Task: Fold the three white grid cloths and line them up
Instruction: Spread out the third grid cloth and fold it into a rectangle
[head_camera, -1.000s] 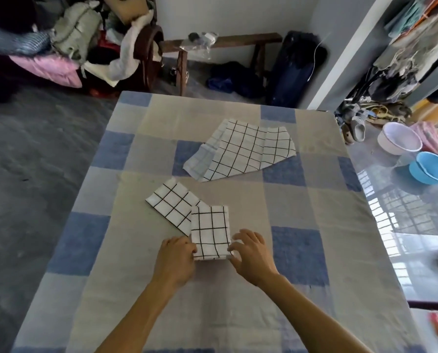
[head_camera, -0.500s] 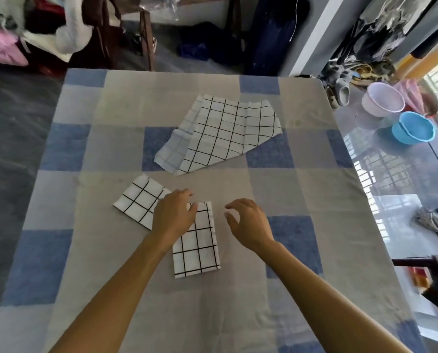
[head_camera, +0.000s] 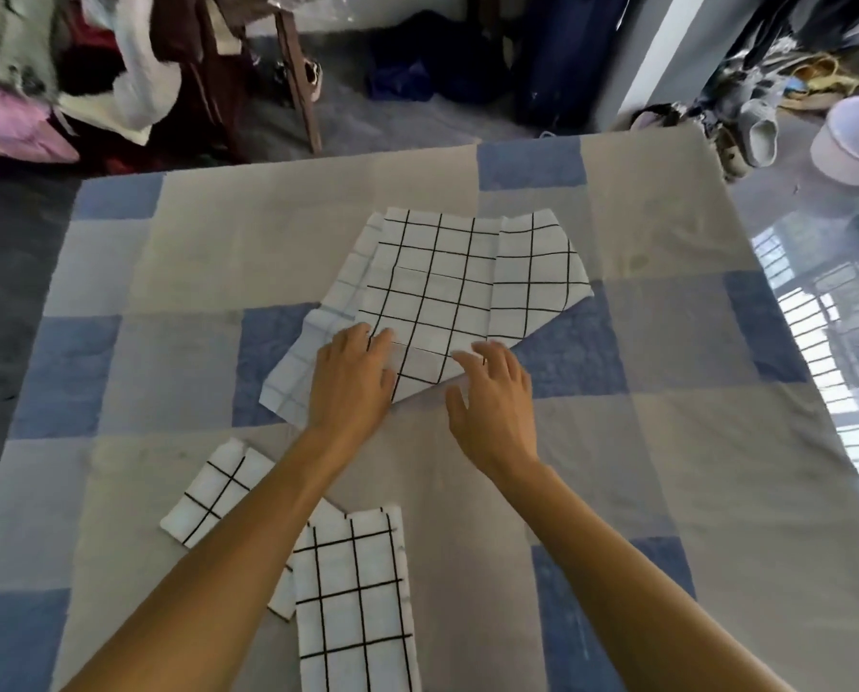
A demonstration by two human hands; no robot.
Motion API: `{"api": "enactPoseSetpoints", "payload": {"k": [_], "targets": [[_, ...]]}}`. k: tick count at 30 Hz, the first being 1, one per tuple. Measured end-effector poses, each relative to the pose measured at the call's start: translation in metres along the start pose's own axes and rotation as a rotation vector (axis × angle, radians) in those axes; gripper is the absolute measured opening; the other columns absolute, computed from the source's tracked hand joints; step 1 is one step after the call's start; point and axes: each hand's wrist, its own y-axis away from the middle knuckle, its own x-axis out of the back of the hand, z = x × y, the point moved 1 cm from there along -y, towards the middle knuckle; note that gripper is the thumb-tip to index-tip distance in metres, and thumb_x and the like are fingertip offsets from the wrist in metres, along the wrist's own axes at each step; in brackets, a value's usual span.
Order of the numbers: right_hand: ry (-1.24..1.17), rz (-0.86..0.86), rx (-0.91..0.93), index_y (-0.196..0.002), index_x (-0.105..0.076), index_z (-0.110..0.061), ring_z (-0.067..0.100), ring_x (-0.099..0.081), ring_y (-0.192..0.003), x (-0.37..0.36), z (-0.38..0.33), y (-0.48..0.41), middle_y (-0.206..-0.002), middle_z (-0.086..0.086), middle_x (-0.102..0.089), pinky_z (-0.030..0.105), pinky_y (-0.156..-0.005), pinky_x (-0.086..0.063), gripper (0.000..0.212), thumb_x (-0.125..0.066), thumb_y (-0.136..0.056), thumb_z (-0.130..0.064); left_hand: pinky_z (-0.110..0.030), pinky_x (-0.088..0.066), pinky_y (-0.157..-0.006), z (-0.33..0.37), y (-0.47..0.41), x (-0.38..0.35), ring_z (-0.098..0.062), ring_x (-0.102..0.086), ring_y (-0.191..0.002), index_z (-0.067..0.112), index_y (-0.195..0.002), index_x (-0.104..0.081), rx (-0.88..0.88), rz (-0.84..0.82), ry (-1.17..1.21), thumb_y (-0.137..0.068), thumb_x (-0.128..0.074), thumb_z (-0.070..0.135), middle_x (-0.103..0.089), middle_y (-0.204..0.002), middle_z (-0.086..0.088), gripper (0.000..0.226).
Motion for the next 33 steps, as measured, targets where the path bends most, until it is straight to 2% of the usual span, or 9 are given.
{"api": "enactPoseSetpoints", "payload": {"k": [4,8,11,16,21,24,27,30,33], "targets": [[-0.009,0.024,-0.028,-0.13,-0.053,-0.017,0.025,-0.023,-0.141,-0.003,0.018,-0.02,-0.142,0.006,-0.043,0.042,-0.113,-0.02,0.038,-0.054,-0.094,-0.027,-0.043,-0.041,-0.085,0.015,-0.029,-0.02,-0.031,-0.054,-0.103,0.009,-0.114,-0.061,-0.15,-0.015,-0.055,-0.077,-0.072,0.011,-0.061,-0.109,-0.01,0.039],[-0.024,0.001,-0.043,-0.131,-0.051,-0.018,0.024,-0.02,-0.142,-0.006,0.03,-0.023,-0.142,0.005,-0.042,0.04,-0.114,-0.016,0.038,-0.053,-0.094,-0.029,-0.044,-0.04,-0.088,0.014,-0.039,-0.032,-0.029,-0.061,-0.091,0.009,-0.093,-0.07,-0.2,0.037,-0.019,-0.081,-0.07,0.015,-0.068,-0.092,-0.007,0.013],[-0.051,0.018,-0.037,-0.129,-0.052,-0.018,0.025,-0.023,-0.14,-0.005,0.033,-0.021,-0.139,0.005,-0.044,0.039,-0.113,-0.018,0.037,-0.053,-0.093,-0.028,-0.042,-0.037,-0.089,0.013,-0.041,-0.029,-0.029,-0.062,-0.082,0.009,-0.085,-0.071,-0.265,0.093,-0.018,-0.085,-0.064,0.018,-0.069,-0.084,-0.007,0.011],[-0.128,0.092,-0.015,-0.128,-0.055,-0.019,0.024,-0.029,-0.137,0.015,0.024,-0.016,-0.136,0.006,-0.048,0.04,-0.112,-0.021,0.035,-0.052,-0.095,-0.032,-0.041,-0.039,-0.087,0.023,-0.031,0.001,-0.029,-0.061,-0.078,0.006,-0.085,-0.07,-0.426,0.269,-0.008,-0.084,-0.063,0.013,-0.067,-0.08,-0.008,0.01],[-0.303,0.188,-0.118,-0.127,-0.057,-0.019,0.019,-0.039,-0.128,0.063,0.002,-0.019,-0.13,0.001,-0.052,0.042,-0.109,-0.027,0.035,-0.048,-0.097,-0.037,-0.04,-0.041,-0.09,0.025,0.005,0.041,-0.029,-0.059,-0.086,0.003,-0.095,-0.068,-0.583,0.358,-0.031,-0.086,-0.059,0.016,-0.067,-0.086,-0.012,0.019],[-0.221,0.088,-0.132,-0.133,-0.051,-0.02,0.02,-0.032,-0.134,0.09,-0.011,-0.016,-0.137,0.001,-0.049,0.042,-0.112,-0.023,0.04,-0.05,-0.096,-0.036,-0.039,-0.039,-0.094,0.015,0.037,0.068,-0.025,-0.053,-0.095,0.007,-0.105,-0.058,-0.607,0.441,-0.006,-0.09,-0.052,0.021,-0.067,-0.09,-0.014,0.021],[-0.109,-0.101,-0.187,-0.141,-0.042,-0.022,0.024,-0.025,-0.141,0.103,-0.023,-0.002,-0.147,0.003,-0.041,0.047,-0.114,-0.02,0.052,-0.048,-0.095,-0.045,-0.038,-0.04,-0.094,0.0,0.073,0.1,-0.025,-0.052,-0.095,0.008,-0.104,-0.054,-0.599,0.512,0.006,-0.095,-0.048,0.02,-0.062,-0.094,-0.012,0.016],[-0.078,-0.275,-0.23,-0.143,-0.035,-0.021,0.027,-0.029,-0.138,0.103,-0.041,0.025,-0.147,0.005,-0.041,0.049,-0.112,-0.023,0.065,-0.043,-0.091,-0.06,-0.039,-0.041,-0.092,-0.012,0.11,0.132,-0.027,-0.051,-0.092,0.008,-0.101,-0.051,-0.541,0.56,0.027,-0.094,-0.048,0.017,-0.051,-0.099,-0.008,0.011],[-0.152,-0.411,-0.256,-0.146,-0.029,-0.022,0.031,-0.035,-0.136,0.093,-0.071,0.058,-0.148,0.009,-0.04,0.052,-0.112,-0.025,0.079,-0.033,-0.086,-0.074,-0.037,-0.041,-0.089,-0.016,0.151,0.155,-0.026,-0.049,-0.091,0.007,-0.097,-0.049,-0.51,0.605,0.035,-0.099,-0.042,0.019,-0.047,-0.099,-0.008,0.014]]}}
